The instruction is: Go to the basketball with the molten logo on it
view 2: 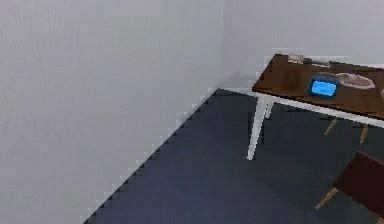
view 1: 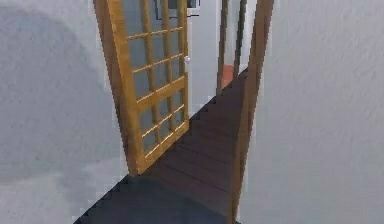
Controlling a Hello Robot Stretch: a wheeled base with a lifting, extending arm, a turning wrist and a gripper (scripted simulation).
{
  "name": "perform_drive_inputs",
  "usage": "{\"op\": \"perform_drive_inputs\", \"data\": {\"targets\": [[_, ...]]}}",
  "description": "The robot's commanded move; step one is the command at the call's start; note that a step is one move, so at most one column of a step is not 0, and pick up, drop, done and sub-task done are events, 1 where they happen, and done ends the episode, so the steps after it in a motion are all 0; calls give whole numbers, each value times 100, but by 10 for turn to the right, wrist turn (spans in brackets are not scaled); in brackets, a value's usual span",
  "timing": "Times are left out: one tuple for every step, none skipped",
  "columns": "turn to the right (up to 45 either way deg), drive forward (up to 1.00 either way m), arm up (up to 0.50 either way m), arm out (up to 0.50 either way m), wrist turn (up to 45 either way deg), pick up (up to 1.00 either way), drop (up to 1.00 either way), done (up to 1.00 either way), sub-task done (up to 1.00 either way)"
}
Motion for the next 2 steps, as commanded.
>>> {"op": "perform_drive_inputs", "data": {"targets": [[0,85,0,0,0,0,0,0,0],[-30,0,0,0,0,0,0,0,0]]}}
